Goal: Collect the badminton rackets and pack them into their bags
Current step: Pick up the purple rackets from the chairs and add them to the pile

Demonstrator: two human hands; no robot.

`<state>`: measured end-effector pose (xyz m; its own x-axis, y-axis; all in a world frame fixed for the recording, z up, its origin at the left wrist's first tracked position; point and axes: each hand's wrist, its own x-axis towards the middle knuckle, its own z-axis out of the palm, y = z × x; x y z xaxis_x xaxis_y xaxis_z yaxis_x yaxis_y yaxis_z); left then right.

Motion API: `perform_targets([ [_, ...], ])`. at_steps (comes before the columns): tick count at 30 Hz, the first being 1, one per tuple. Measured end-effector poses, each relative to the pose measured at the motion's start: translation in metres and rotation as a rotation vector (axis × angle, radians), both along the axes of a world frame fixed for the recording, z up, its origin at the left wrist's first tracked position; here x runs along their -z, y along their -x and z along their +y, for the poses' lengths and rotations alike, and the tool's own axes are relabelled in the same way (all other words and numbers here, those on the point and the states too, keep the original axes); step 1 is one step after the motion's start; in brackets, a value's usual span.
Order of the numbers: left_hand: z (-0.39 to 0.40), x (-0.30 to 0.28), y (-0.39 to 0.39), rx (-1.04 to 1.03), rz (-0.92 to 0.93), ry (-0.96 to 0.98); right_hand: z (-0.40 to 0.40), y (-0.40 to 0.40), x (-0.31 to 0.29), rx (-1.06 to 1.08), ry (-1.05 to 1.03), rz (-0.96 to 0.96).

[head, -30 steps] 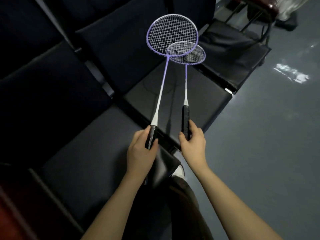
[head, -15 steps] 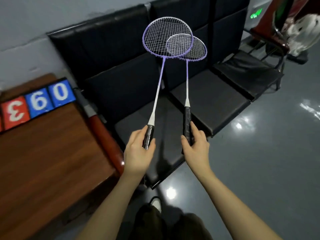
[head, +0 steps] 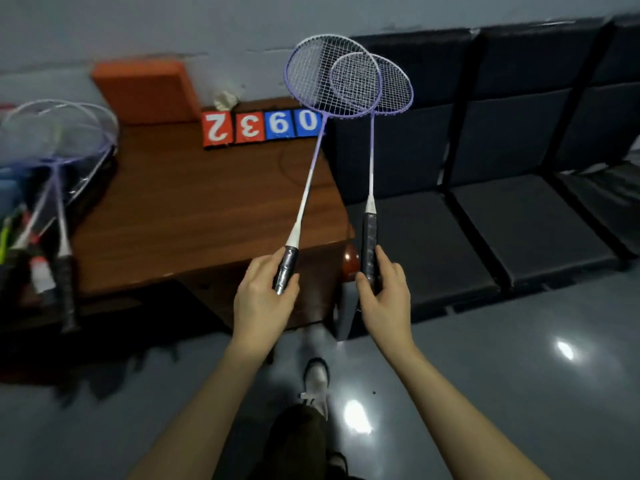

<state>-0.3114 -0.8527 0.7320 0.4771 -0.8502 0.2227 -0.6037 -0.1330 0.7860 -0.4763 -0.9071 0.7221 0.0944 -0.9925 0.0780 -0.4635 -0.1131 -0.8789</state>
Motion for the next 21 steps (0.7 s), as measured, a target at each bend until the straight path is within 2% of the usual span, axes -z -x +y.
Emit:
perform_targets([
  [9, 0.110, -0.014, -0.124, -0.256, 0.032, 0.036, 0.079, -0.138, -0.010, -0.253, 0.011, 0.038],
  [21, 0.187, -0.021, -0.348, -0.399, 0.015, 0.002, 0.145, -0.369, -0.009, -0.402, -0.011, -0.002],
])
